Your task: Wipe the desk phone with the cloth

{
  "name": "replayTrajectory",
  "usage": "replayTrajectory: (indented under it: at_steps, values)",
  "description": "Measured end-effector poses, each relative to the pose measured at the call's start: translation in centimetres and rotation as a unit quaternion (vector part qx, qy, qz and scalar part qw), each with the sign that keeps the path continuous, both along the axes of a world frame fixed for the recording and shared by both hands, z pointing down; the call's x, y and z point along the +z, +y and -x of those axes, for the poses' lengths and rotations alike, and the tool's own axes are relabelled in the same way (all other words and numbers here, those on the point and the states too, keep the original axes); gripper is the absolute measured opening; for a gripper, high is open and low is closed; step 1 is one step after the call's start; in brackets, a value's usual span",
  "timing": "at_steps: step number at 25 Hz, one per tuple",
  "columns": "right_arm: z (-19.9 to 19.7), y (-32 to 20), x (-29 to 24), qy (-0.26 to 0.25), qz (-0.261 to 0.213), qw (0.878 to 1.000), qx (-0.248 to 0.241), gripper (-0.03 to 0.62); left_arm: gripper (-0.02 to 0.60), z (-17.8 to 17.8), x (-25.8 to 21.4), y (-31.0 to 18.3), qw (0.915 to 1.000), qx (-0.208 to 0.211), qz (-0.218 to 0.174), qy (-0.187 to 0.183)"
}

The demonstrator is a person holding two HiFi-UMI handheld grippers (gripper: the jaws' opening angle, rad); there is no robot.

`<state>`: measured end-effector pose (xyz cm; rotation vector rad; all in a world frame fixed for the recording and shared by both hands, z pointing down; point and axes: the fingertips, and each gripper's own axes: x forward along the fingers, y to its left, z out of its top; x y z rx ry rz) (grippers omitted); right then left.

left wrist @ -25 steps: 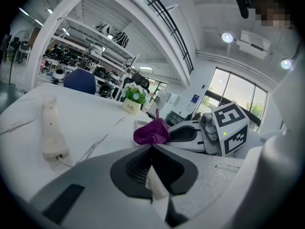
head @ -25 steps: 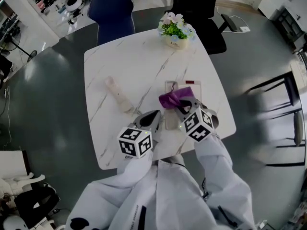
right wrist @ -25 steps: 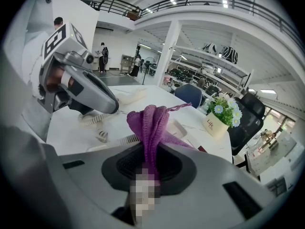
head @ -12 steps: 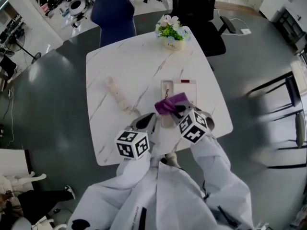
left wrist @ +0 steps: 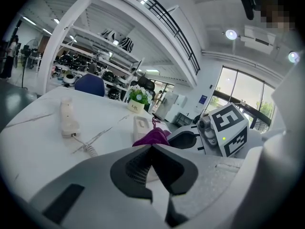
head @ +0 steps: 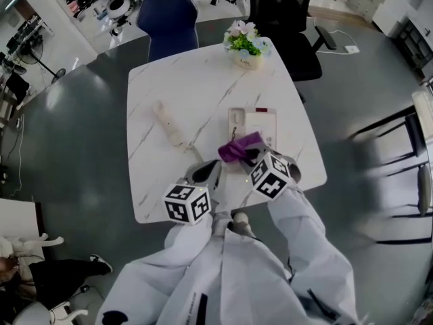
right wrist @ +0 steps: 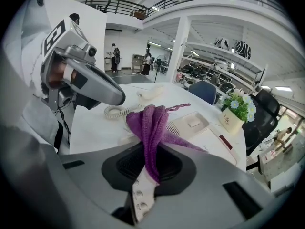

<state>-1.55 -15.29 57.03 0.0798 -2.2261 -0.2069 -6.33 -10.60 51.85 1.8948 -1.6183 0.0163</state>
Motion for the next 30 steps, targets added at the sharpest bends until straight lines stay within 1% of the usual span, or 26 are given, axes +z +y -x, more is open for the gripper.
replayTrajectory:
  at_steps: [9,20,30]
  values:
    - [-1.3,2.5,0.6,0.014,0.015,1.000,-0.017,0.040,-0.003,-1.0,-0.4,1.8,0.9999,-0.010,-0.002,-0.001]
    - [-2.1,4.4,1.1,0.022,0.030,0.999,-0.020,0.041,-0.003,-1.1,-1.1,3.1,0.9998,-0.016,-0.010,-0.005]
    - [-2.9,5.6,1.4,0.015,0.061,0.998,-0.016,0.041,-0.003,-0.4,-3.7,3.1,0.9990,-0.018,-0.038,-0.015]
